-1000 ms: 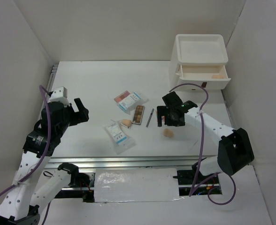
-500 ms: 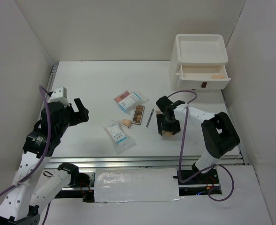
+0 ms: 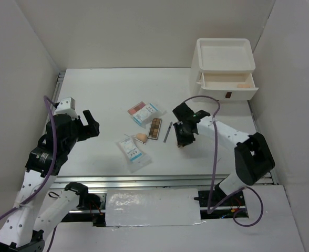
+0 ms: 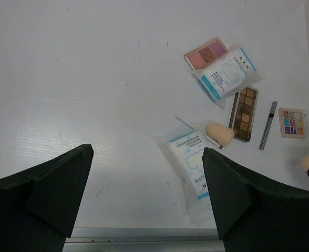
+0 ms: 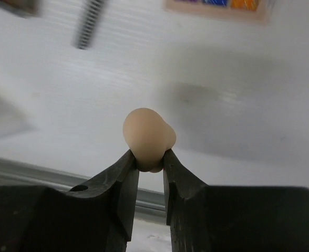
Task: Organize the makeup
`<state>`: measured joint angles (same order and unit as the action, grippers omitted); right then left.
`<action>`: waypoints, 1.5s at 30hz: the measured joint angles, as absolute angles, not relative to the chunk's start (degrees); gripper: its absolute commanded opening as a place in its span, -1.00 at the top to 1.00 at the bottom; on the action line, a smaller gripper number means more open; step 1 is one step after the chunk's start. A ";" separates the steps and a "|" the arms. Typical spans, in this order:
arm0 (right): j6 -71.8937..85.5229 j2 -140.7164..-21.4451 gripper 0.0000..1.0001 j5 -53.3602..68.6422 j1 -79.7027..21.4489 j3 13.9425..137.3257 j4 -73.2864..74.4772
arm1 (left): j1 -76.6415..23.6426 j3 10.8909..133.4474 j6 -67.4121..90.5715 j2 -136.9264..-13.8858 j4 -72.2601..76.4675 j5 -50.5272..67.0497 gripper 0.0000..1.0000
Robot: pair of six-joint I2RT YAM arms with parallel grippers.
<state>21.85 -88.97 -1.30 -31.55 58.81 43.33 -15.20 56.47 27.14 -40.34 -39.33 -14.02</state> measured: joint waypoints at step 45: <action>17.74 -99.48 -0.84 -7.11 -39.92 97.27 38.48 | -15.18 56.45 27.31 -44.01 -39.40 -16.62 -0.99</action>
<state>17.74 -99.48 -7.11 -39.92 97.27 38.48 -15.18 56.45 27.31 -44.01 -39.40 -16.62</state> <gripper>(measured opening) 0.949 0.994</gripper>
